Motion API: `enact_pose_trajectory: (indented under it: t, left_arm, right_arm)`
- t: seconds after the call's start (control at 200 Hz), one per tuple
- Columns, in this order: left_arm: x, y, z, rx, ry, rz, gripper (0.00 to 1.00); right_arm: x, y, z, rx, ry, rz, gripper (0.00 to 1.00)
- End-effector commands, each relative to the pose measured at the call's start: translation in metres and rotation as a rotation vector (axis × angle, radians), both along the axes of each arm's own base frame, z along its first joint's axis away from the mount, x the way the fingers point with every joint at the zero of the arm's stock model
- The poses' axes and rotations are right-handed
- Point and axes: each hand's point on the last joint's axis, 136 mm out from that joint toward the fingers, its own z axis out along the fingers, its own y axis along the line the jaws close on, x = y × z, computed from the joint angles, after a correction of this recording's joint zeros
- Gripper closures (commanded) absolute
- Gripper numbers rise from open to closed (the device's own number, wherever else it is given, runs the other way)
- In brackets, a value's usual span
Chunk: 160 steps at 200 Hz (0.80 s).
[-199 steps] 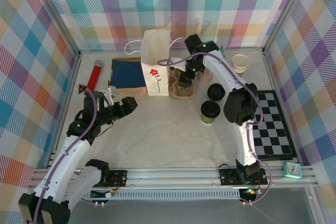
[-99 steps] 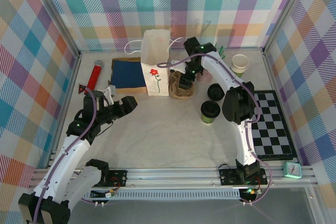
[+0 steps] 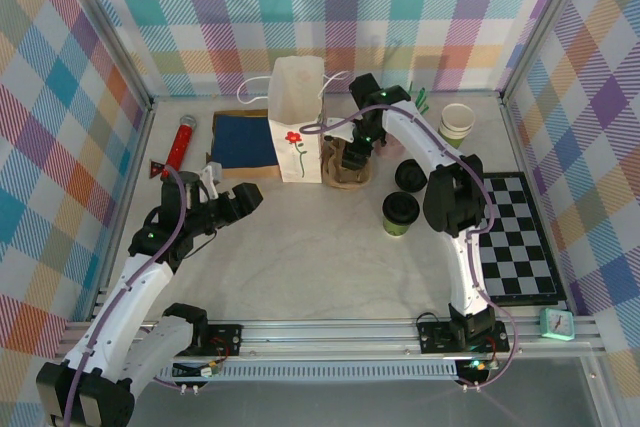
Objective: Pack the takeout coffee
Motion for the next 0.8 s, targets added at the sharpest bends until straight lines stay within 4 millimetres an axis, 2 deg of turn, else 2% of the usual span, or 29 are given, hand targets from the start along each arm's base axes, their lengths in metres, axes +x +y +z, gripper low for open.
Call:
enact_pose_trajectory:
  t: [0.0, 0.27, 0.465, 0.795]
  left_arm:
    - [0.005, 0.005, 0.012, 0.003, -0.035, 0.012, 0.19]
    - [0.004, 0.005, 0.013, 0.003, -0.037, 0.012, 0.19]
    - [0.004, 0.006, 0.013, 0.005, -0.037, 0.017, 0.19]
    - [0.004, 0.005, 0.014, 0.002, -0.042, 0.014, 0.19]
  right_arm:
    - [-0.011, 0.005, -0.003, 0.005, 0.025, 0.034, 0.39]
    - [-0.011, 0.007, -0.004, -0.016, 0.008, 0.035, 0.52]
    - [-0.008, 0.010, -0.001, -0.022, -0.039, 0.029, 0.67]
    - [-0.016, 0.011, 0.011, -0.030, -0.063, 0.015, 0.68]
